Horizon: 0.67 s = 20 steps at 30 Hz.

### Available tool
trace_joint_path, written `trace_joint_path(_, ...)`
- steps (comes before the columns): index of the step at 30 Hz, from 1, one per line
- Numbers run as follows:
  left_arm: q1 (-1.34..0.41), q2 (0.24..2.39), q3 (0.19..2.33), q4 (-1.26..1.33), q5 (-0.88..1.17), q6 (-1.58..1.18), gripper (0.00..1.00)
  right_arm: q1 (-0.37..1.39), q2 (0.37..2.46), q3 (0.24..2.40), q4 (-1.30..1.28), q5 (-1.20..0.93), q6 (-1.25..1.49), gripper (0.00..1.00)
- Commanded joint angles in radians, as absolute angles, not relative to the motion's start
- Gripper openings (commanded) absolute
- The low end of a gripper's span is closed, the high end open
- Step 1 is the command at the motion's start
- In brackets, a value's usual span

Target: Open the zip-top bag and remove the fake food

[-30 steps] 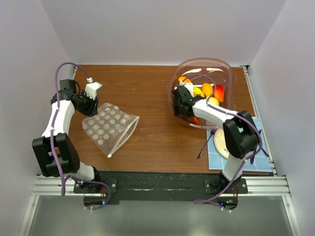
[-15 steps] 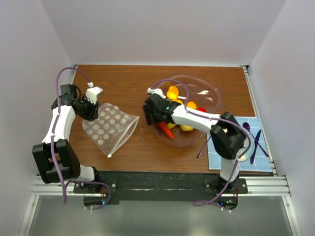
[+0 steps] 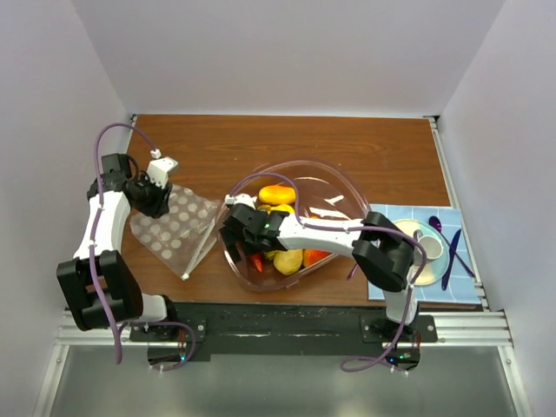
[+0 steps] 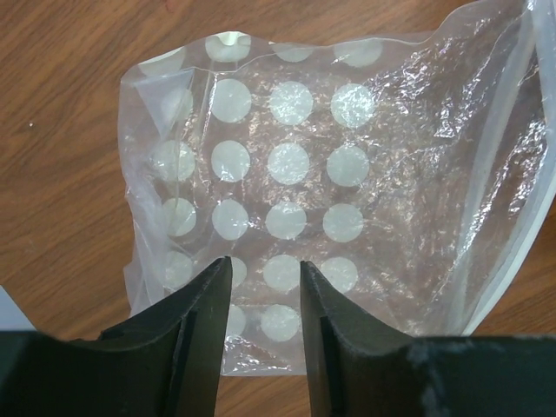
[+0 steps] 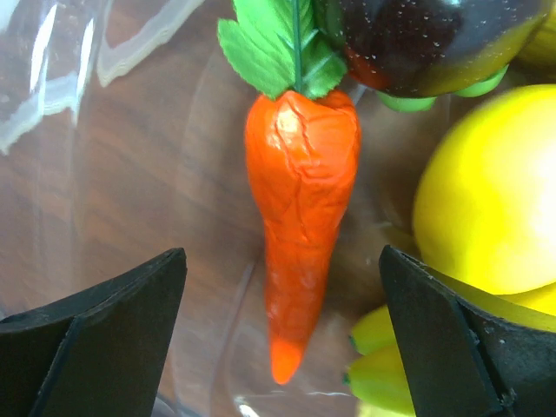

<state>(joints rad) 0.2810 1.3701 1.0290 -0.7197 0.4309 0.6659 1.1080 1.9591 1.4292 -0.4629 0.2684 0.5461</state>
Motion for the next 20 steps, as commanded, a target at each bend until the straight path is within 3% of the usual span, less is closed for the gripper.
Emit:
trace_joint_path(1, 0.295, 1.333, 1.034, -0.699, 0.460, 0.663, 0.46, 1.104, 1.813, 1.425, -0.532, 0.356, 0.503, 0.99)
trace_joint_path(4, 0.295, 1.315, 1.048, -0.699, 0.489, 0.624, 0.64, 1.104, 1.744, 1.474, -0.601, 0.463, 0.470, 0.99)
trace_joint_path(5, 0.293, 1.307, 1.051, -0.699, 0.500, 0.608, 0.77, 1.104, 1.732, 1.512, -0.623, 0.474, 0.457, 0.98)
trace_joint_path(10, 0.295, 1.244, 1.060, -0.693, 0.561, 0.558, 0.85, 1.106, 1.596, 1.542, -0.666, 0.486, 0.391, 0.99)
trace_joint_path(20, 0.293, 1.192, 0.999, -0.615, 0.624, 0.451, 0.93, 1.106, 1.298, 1.315, -0.604, 0.544, 0.377, 0.99)
